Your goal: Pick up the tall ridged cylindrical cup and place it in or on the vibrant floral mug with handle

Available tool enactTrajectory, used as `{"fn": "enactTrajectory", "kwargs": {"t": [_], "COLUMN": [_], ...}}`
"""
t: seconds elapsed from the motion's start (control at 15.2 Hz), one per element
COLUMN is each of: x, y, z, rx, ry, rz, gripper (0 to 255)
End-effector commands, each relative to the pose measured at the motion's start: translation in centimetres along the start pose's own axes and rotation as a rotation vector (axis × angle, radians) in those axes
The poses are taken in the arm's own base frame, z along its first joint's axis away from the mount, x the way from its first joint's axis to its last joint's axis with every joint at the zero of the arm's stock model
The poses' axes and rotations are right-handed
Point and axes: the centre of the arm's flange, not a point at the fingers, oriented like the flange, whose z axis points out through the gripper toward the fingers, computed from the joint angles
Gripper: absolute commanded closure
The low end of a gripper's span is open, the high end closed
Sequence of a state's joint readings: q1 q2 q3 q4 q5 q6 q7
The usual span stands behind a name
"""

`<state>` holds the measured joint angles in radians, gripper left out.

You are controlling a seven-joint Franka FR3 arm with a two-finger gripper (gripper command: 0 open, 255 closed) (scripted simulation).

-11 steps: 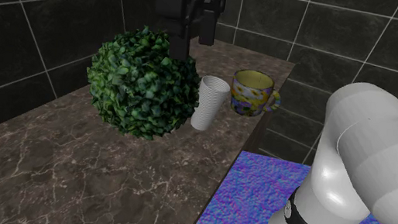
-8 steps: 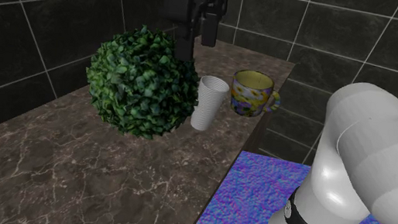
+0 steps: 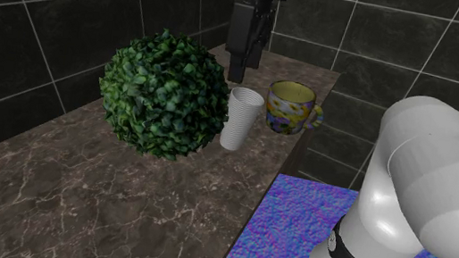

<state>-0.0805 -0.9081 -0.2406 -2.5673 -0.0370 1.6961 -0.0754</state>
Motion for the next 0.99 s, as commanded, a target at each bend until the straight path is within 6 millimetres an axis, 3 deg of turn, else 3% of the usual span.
{"fn": "enactTrajectory", "kwargs": {"t": [0.0,0.92], "x": [-0.2,-0.8], "y": [2.7,20.1], "z": [1.1,8.7], "rx": [0.004,0.036], "ry": [0.018,0.134], "rz": [-0.007,-0.042], "gripper": [0,0]}}
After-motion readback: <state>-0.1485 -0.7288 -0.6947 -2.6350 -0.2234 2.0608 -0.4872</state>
